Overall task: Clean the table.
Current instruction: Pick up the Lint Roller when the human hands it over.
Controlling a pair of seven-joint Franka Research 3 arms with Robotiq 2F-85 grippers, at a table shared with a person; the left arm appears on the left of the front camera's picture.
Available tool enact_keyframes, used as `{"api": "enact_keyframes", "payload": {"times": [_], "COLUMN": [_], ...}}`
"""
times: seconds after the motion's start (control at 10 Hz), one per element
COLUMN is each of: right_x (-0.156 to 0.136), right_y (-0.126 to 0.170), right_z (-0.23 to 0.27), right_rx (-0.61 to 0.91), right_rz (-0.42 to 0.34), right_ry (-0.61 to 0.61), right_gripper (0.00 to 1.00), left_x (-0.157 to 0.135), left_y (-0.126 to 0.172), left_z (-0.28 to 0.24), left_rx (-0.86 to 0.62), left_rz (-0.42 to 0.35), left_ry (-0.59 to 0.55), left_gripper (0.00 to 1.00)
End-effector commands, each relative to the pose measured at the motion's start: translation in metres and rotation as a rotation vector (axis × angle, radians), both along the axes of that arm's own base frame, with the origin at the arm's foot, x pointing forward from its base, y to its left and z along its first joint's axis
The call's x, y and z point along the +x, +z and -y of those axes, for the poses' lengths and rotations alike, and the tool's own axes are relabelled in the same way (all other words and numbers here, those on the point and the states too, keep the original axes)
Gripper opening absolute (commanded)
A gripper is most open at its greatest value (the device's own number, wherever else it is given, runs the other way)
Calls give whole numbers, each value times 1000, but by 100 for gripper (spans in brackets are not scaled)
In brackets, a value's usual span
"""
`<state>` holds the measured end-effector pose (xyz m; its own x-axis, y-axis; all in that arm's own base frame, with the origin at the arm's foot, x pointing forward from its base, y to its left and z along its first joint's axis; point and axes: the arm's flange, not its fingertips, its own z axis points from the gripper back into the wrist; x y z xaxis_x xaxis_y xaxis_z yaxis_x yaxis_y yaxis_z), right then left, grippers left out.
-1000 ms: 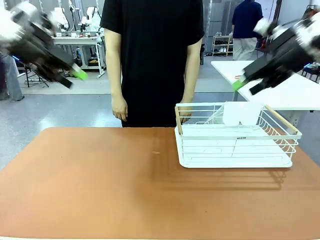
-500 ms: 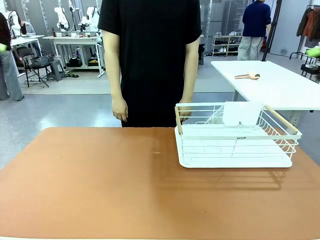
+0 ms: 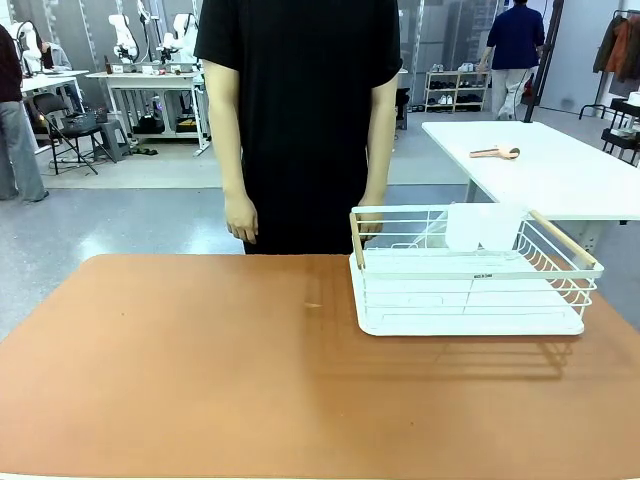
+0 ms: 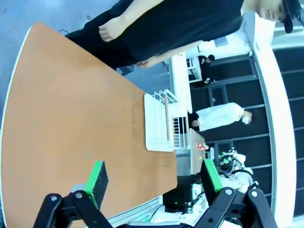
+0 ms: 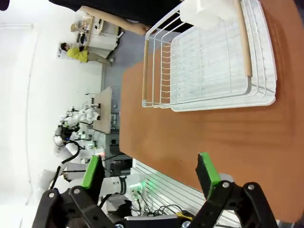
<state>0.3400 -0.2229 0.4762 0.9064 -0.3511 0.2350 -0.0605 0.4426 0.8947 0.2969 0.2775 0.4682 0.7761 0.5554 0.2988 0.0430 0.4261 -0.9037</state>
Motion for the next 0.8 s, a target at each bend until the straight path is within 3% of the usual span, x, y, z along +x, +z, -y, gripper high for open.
{"api": "enact_keyframes", "payload": {"times": [0.0,0.1,0.2,0.7], "right_x": [11,0,0,0], "right_y": [-12,0,0,0], "right_z": [14,0,0,0], "right_rx": [34,0,0,0], "right_rz": [-4,0,0,0], "right_ry": [17,0,0,0], "right_gripper": [100,100,100,100], "left_x": [22,31,6,6], "left_y": [-8,-9,-14,-14], "left_z": [-7,2,-4,-4], "left_rx": [-40,31,-35,-35], "left_rz": [-12,-42,-20,-20], "left_ry": [-6,-1,12,12], "left_gripper": [100,100,100,100]}}
